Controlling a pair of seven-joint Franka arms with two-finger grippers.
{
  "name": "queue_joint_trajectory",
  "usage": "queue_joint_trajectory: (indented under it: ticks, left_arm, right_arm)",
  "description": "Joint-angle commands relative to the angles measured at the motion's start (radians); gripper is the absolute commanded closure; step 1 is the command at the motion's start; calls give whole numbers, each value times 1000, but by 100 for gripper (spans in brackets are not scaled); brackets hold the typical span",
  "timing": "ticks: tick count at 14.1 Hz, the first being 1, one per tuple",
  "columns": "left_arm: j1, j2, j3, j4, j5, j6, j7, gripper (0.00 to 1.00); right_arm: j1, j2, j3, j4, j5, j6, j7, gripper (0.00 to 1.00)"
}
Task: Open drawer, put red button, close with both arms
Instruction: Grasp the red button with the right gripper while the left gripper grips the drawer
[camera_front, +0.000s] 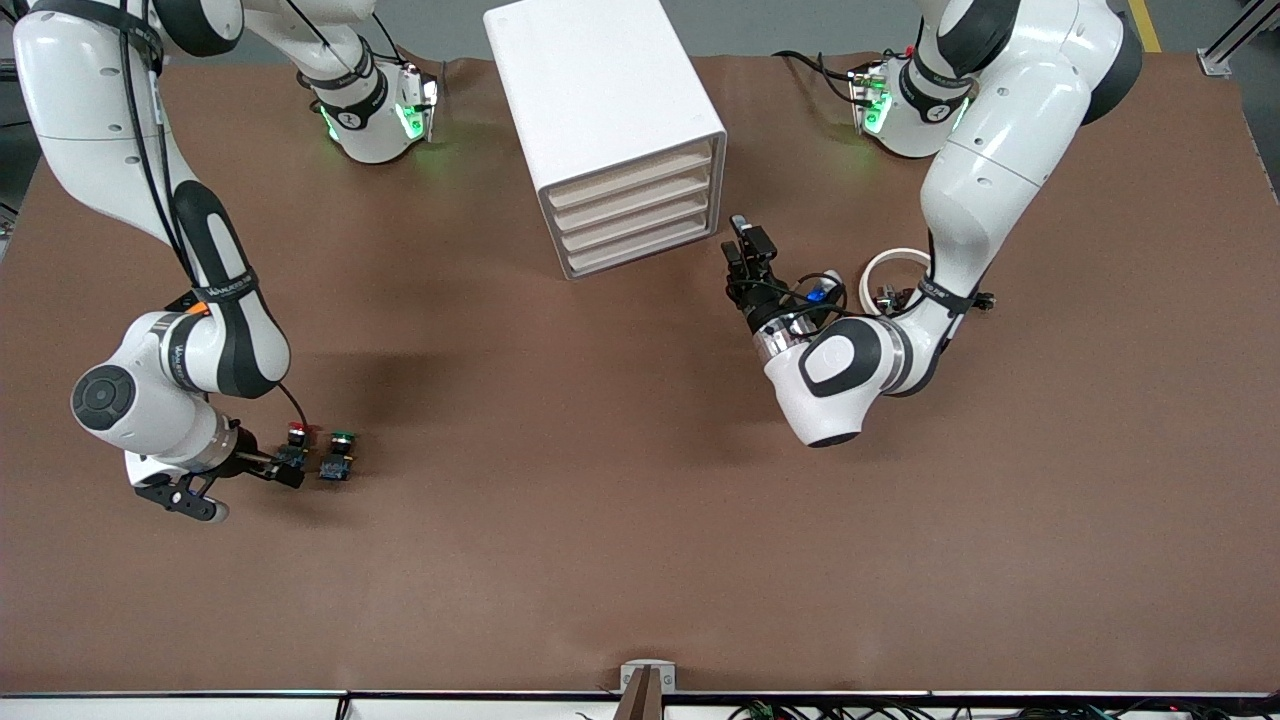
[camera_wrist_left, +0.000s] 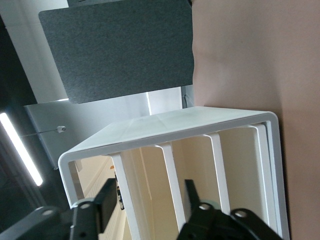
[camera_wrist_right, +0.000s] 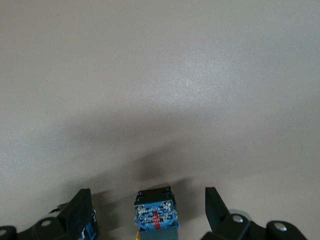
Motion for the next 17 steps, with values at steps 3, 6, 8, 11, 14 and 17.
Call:
queue_joint_trajectory:
  ticks: [3,6,8,11,14,17]
  left_arm:
    - [-63,32,-4,6,-74,-4,-30,50]
    - [-103,33,2,6,-83,8,-36,50]
    - [-109,40,4,6,-82,43,-37,50]
    - [-109,46,9,8,-80,88,-41,50]
    - [-131,50,9,6,-83,100,-42,49]
    - [-148,50,9,5,-89,108,-57,49]
  right_arm:
    - [9,-9,-1,-36,11,8,-3,0]
    - [15,-9,-1,-44,11,9,-3,0]
    - [14,-4,-1,-46,11,9,-5,0]
    - [7,0,-1,-46,11,12,-6,0]
    - [4,3,-1,-44,11,8,-8,0]
    - [6,5,-1,-46,11,3,-6,4]
